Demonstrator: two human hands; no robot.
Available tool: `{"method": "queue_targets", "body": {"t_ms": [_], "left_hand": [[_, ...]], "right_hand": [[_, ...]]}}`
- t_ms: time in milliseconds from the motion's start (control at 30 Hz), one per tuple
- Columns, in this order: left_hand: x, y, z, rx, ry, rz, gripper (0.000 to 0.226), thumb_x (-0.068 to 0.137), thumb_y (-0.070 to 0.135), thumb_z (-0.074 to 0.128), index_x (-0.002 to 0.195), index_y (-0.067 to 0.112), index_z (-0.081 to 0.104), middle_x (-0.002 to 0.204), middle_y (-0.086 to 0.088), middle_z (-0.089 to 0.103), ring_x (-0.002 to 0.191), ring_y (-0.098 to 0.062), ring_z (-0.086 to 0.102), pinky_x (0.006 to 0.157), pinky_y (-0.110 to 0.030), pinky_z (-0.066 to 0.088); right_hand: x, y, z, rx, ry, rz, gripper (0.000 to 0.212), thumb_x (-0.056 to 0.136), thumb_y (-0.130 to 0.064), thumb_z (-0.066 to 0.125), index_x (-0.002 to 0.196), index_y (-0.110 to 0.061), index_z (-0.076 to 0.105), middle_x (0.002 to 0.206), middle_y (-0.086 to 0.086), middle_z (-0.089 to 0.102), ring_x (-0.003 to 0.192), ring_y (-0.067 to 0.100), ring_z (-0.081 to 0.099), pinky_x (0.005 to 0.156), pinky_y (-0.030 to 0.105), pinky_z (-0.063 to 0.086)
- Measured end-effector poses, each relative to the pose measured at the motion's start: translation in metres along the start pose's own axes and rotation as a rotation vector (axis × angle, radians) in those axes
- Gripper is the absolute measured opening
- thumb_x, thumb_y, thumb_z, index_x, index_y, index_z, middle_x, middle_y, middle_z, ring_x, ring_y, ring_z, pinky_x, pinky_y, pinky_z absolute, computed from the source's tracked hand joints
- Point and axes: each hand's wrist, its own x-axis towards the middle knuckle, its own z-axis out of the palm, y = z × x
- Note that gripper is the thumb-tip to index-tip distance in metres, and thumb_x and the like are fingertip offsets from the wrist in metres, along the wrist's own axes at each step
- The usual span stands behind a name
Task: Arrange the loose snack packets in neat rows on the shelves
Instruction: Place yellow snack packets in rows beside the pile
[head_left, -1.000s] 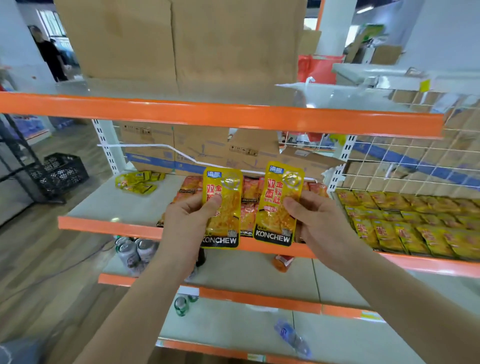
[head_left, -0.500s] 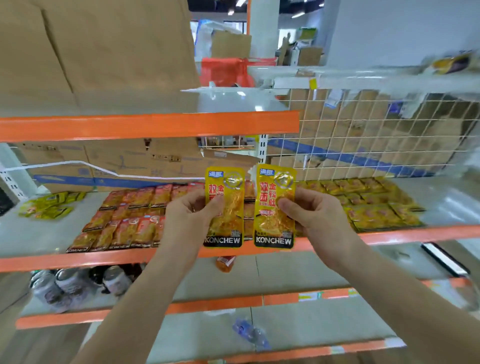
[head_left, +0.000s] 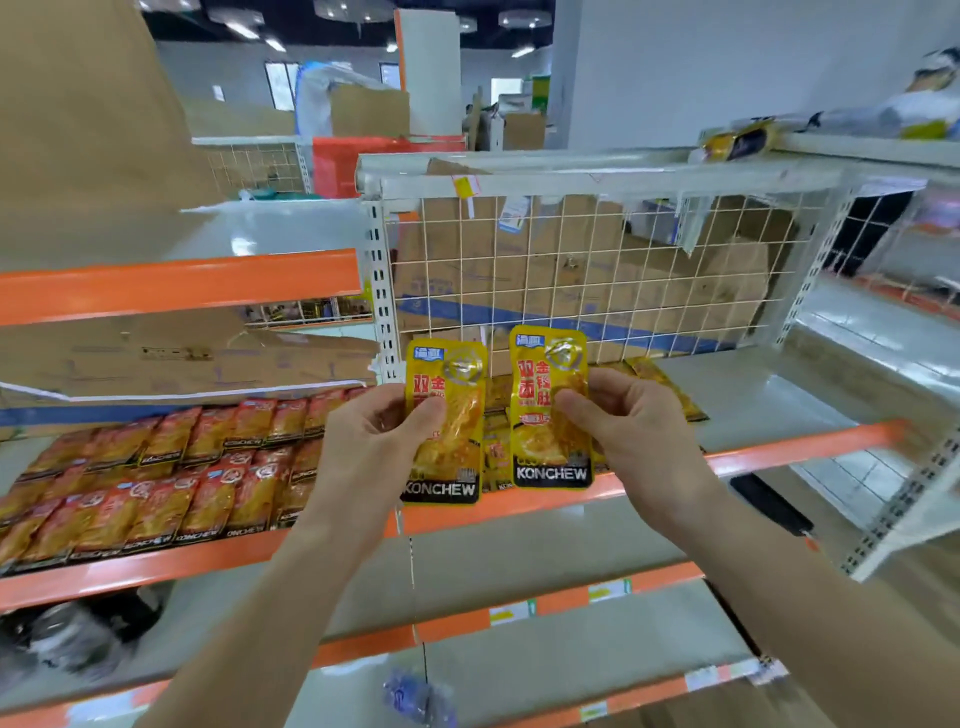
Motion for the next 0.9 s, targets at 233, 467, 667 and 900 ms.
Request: {"method": "queue_targets", "body": {"t_ms": [233, 467, 667, 900], "left_hand": [[-0.001, 0.011, 0.057, -0.031, -0.003, -0.002, 0.006, 0.090, 0.015, 0.072, 0.087, 0.013, 0.077, 0.080, -0.015, 0.069, 0.074, -0.017, 0.058, 0.074, -0.032, 0.049], [0.005, 0.019, 0.072, -0.003, 0.025, 0.008, 0.014, 0.091, 0.023, 0.072, 0.091, 0.010, 0.075, 0.098, -0.031, 0.064, 0.080, -0.025, 0.055, 0.088, -0.054, 0.051], [0.017, 0.016, 0.070, 0.045, 0.031, 0.009, 0.014, 0.089, 0.028, 0.073, 0.090, 0.014, 0.075, 0.100, -0.031, 0.062, 0.081, -0.025, 0.055, 0.091, -0.058, 0.051], [0.047, -0.001, 0.082, 0.040, -0.029, 0.015, 0.015, 0.091, 0.022, 0.071, 0.091, 0.008, 0.074, 0.075, -0.008, 0.056, 0.070, -0.016, 0.046, 0.069, -0.029, 0.043]], "right_hand": [[0.015, 0.001, -0.054, 0.022, 0.017, 0.034, 0.012, 0.092, -0.009, 0.066, 0.091, -0.017, 0.075, 0.084, -0.001, 0.077, 0.076, 0.012, 0.071, 0.072, 0.024, 0.057], [0.034, 0.006, -0.071, 0.052, 0.000, 0.060, 0.010, 0.090, -0.011, 0.068, 0.095, -0.015, 0.076, 0.089, 0.002, 0.077, 0.083, 0.017, 0.073, 0.077, 0.028, 0.057], [0.045, 0.010, -0.067, 0.078, -0.024, 0.042, 0.011, 0.090, -0.008, 0.068, 0.096, -0.014, 0.076, 0.089, 0.001, 0.078, 0.083, 0.016, 0.074, 0.080, 0.031, 0.059], [0.068, 0.030, -0.073, 0.041, 0.021, 0.073, 0.011, 0.090, -0.012, 0.068, 0.095, -0.019, 0.076, 0.093, 0.000, 0.078, 0.090, 0.018, 0.073, 0.086, 0.038, 0.057]]}}
